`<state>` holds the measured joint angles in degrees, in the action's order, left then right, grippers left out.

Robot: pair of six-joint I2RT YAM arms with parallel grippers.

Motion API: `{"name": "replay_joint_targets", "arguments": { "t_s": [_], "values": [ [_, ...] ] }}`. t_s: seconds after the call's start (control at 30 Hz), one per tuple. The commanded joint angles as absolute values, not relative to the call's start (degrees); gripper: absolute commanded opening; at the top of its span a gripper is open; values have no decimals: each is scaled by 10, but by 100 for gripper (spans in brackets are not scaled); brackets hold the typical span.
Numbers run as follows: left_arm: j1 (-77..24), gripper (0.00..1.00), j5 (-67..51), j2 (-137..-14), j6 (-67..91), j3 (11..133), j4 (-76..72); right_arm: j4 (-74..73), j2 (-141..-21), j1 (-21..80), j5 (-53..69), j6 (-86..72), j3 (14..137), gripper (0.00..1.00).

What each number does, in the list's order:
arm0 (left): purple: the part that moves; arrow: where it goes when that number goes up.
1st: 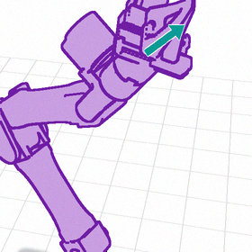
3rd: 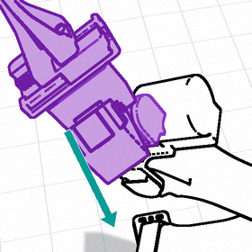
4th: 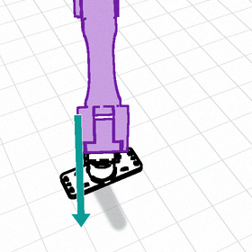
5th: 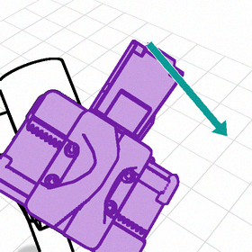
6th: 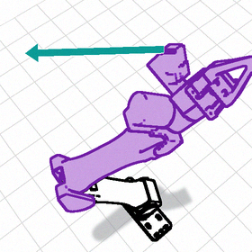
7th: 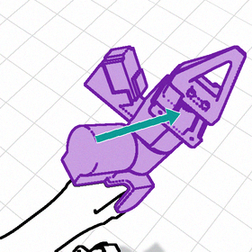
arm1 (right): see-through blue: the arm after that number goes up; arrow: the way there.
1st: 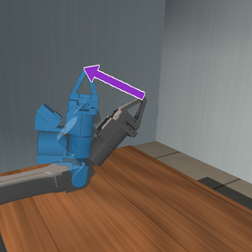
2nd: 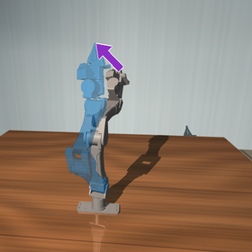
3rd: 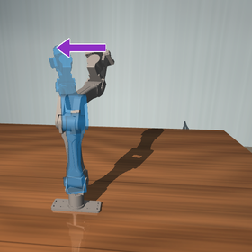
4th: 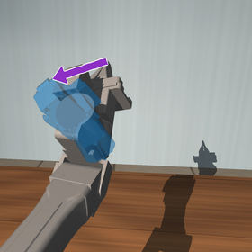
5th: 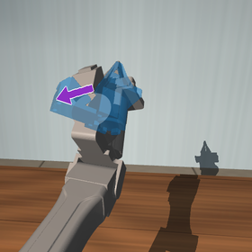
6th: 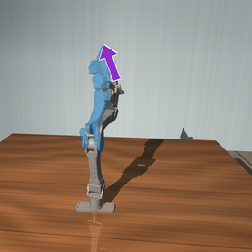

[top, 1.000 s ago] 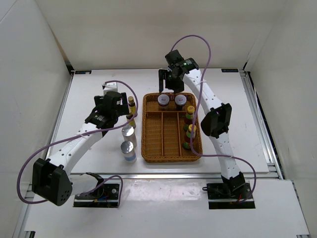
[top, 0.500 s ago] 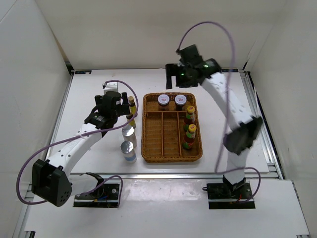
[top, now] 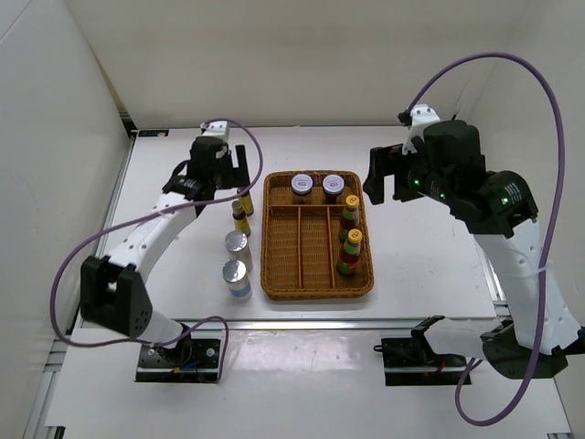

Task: Organize the condiment bottles

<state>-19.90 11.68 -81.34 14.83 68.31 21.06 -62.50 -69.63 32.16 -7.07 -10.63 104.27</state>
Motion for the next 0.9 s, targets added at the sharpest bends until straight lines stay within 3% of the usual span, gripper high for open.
{"name": "replay_joint_targets", "arguments": {
  "t_s": [0.0, 0.27, 0.6, 0.73, 0.8, 0.87],
  "values": [
    [-198, 96, 40, -869, 130, 736, 215, -671, -693, 321, -119, -73, 1049, 99],
    [-192, 92, 46, -958, 120, 770, 226, -729, -669, 321, -185, -54, 1096, 99],
    [-182, 72, 68, -963, 120, 736, 194, -729, -645, 321, -180, -66, 1076, 99],
    [-182, 51, 74, -963, 127, 736, 189, -729, -656, 321, -175, -66, 1087, 99],
    [-182, 46, 93, -958, 127, 736, 189, -729, -661, 321, -170, -66, 1093, 99],
    [-182, 36, 115, -941, 127, 736, 189, -729, -661, 321, -170, -66, 1099, 99]
  ]
}}
